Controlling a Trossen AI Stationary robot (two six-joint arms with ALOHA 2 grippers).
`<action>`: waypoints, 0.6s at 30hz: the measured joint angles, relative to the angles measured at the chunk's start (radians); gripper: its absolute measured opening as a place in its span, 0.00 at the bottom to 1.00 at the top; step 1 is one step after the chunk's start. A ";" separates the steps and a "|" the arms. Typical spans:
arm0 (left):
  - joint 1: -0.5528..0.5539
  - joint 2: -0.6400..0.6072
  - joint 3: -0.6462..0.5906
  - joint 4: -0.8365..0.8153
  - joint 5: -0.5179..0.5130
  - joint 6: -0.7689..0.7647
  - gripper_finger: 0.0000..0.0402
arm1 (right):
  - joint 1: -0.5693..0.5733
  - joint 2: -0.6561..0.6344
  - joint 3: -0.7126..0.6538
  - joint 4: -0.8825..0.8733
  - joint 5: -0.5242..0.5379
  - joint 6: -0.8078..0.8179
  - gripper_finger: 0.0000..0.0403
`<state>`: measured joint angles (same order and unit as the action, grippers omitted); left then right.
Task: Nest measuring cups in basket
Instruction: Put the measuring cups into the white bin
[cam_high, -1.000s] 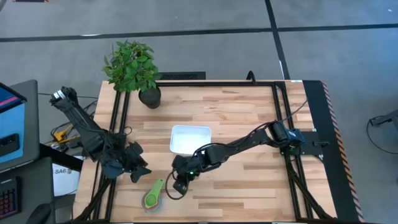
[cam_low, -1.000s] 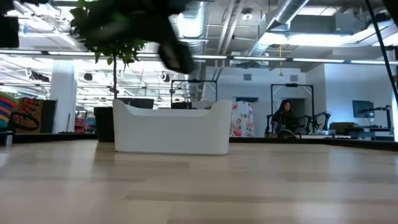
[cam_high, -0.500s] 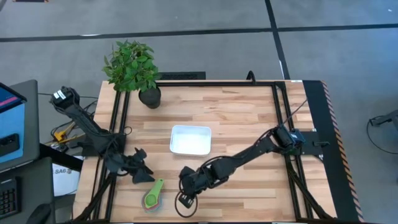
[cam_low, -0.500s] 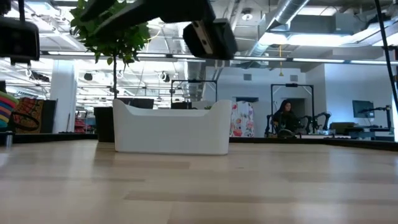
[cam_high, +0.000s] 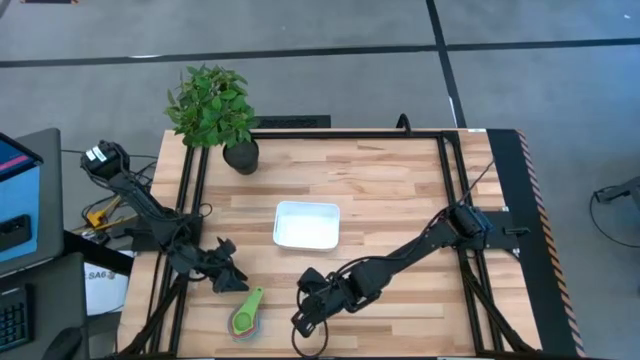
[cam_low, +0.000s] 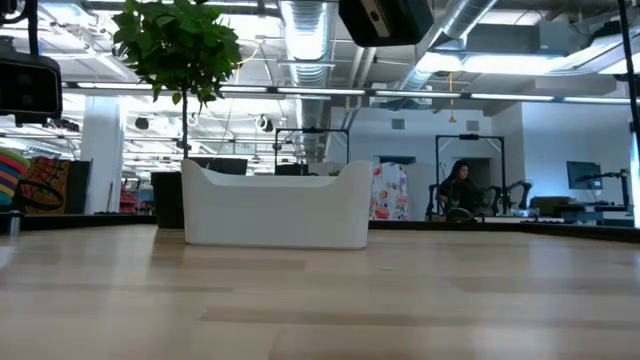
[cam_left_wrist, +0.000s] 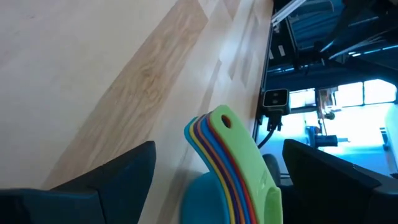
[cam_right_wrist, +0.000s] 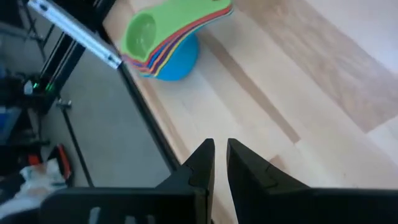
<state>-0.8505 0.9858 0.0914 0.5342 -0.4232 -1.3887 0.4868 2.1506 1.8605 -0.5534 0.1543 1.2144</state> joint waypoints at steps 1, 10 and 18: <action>0.000 0.016 0.000 0.017 -0.005 -0.001 0.85 | 0.001 0.000 0.000 -0.004 0.011 0.012 0.16; 0.000 0.184 0.000 0.200 0.002 -0.028 0.85 | 0.032 0.000 0.000 0.008 0.059 0.089 0.16; 0.000 0.348 0.001 0.389 0.019 -0.029 0.85 | 0.045 0.000 0.000 0.015 0.080 0.119 0.16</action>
<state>-0.8501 1.3336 0.0927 0.9234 -0.4039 -1.4180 0.5315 2.1506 1.8603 -0.5386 0.2340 1.3337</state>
